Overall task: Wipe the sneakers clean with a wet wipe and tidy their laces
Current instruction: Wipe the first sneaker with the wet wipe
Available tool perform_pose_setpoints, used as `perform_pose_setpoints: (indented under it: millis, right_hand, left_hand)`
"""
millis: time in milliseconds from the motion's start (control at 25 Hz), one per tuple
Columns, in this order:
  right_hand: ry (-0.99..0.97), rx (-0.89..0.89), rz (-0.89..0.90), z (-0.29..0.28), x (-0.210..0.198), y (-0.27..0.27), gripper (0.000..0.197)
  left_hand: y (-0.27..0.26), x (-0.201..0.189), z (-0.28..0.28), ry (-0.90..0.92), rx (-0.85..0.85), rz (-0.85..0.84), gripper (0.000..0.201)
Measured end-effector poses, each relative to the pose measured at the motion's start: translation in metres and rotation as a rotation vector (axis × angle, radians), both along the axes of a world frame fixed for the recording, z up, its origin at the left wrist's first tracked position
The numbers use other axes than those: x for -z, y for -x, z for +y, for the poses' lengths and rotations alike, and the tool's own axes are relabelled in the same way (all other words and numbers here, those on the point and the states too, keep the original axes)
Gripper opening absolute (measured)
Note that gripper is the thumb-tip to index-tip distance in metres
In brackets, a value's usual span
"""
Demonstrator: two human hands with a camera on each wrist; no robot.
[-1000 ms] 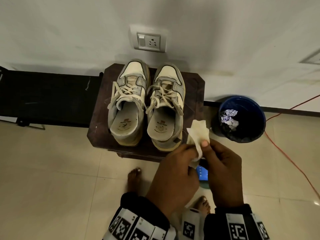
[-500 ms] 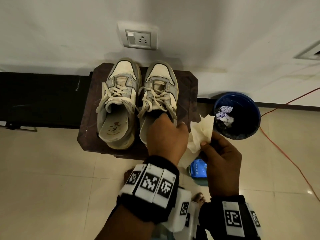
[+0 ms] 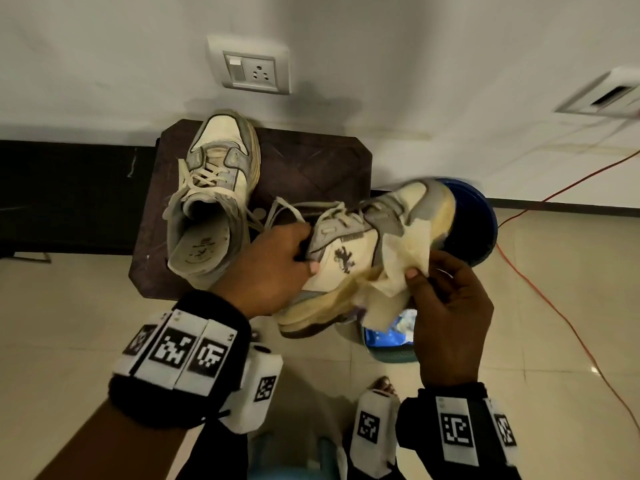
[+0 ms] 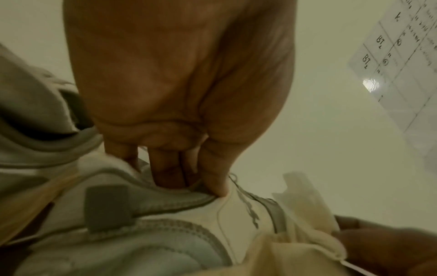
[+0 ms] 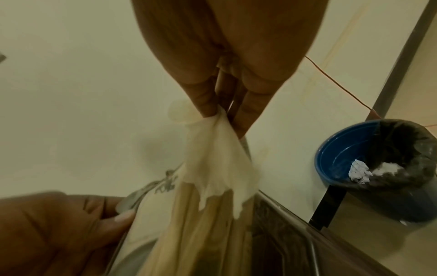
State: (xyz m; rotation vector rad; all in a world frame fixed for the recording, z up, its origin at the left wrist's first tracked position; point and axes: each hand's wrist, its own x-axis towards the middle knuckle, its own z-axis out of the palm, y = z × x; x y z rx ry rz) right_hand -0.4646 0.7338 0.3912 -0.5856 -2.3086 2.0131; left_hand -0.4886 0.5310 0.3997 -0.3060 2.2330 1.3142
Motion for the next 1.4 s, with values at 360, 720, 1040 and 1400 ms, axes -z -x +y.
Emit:
perform_pose_setpoints:
  millis: [360, 720, 1040, 1400]
  right_hand:
    - [-0.519, -0.042, 0.272, -0.009, -0.006, 0.019, 0.017]
    - [-0.955, -0.710, 0.124, -0.053, -0.003, 0.020, 0.025]
    - [-0.880, -0.635, 0.238, -0.068, 0.004, 0.012, 0.034]
    - [-1.038, -0.875, 0.311, -0.043, 0.006, 0.003, 0.041]
  left_hand:
    - [-0.011, 0.029, 0.002, -0.134, -0.155, 0.045, 0.039]
    - [-0.018, 0.019, -0.003, -0.109, -0.069, 0.041, 0.051]
    - [-0.021, 0.017, 0.001, -0.108, -0.015, 0.071, 0.054]
    - [-0.019, 0.019, -0.005, -0.163, 0.021, 0.084, 0.055]
